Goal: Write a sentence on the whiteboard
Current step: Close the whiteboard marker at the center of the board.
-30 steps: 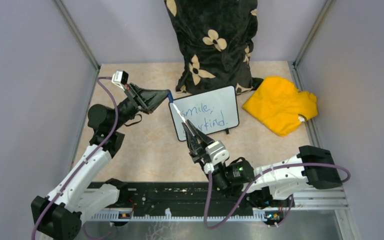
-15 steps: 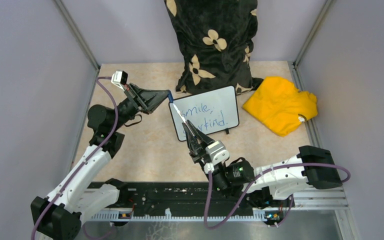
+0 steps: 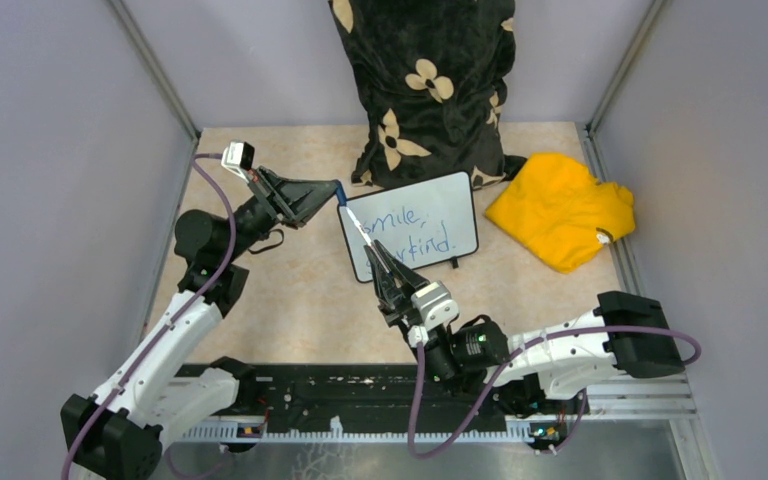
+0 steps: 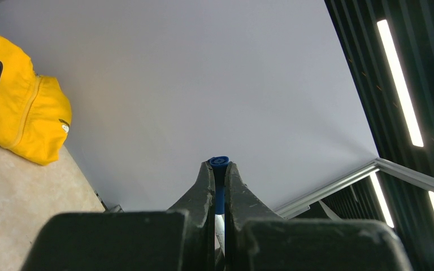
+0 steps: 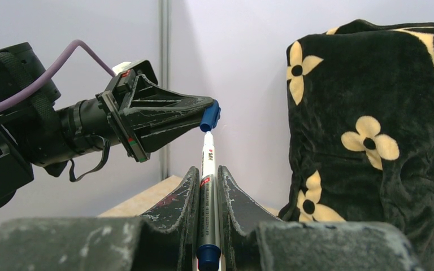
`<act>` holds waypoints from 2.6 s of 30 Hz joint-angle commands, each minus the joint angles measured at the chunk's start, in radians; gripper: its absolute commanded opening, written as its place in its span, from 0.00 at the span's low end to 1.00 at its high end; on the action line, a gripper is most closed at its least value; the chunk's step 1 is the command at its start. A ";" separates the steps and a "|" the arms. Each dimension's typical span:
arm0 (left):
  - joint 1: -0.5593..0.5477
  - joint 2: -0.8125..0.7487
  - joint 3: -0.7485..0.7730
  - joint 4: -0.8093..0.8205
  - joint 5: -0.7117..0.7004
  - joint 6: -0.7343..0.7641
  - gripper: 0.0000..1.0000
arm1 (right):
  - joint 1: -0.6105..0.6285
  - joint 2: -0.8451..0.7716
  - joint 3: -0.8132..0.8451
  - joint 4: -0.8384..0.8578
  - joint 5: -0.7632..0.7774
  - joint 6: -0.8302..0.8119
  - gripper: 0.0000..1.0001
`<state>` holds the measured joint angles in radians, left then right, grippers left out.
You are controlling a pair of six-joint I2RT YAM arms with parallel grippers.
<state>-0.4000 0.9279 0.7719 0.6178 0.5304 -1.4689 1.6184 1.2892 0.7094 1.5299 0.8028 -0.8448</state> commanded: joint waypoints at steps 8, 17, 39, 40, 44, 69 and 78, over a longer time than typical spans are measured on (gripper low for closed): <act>-0.008 -0.024 -0.004 -0.013 -0.029 0.016 0.00 | 0.008 -0.028 0.027 0.082 0.007 0.009 0.00; -0.008 -0.016 -0.001 -0.004 -0.004 0.008 0.00 | 0.008 -0.028 0.030 0.082 0.004 0.012 0.00; -0.042 -0.004 -0.008 -0.016 0.016 0.037 0.00 | 0.008 -0.011 0.042 0.095 0.003 0.003 0.00; -0.046 -0.003 -0.007 -0.016 0.017 0.041 0.00 | 0.008 -0.010 0.043 0.096 0.004 0.001 0.00; -0.066 0.000 -0.006 -0.016 0.018 0.046 0.00 | 0.008 -0.009 0.044 0.099 0.005 -0.002 0.00; -0.084 -0.022 -0.014 -0.069 0.014 0.138 0.00 | 0.008 -0.047 0.036 0.179 0.019 -0.050 0.00; -0.085 -0.035 -0.016 -0.111 0.001 0.173 0.00 | 0.008 -0.062 0.038 0.165 0.018 -0.033 0.00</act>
<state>-0.4660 0.9127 0.7658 0.5480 0.4618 -1.3296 1.6279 1.2755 0.7090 1.5330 0.8440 -0.8852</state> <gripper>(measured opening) 0.028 0.123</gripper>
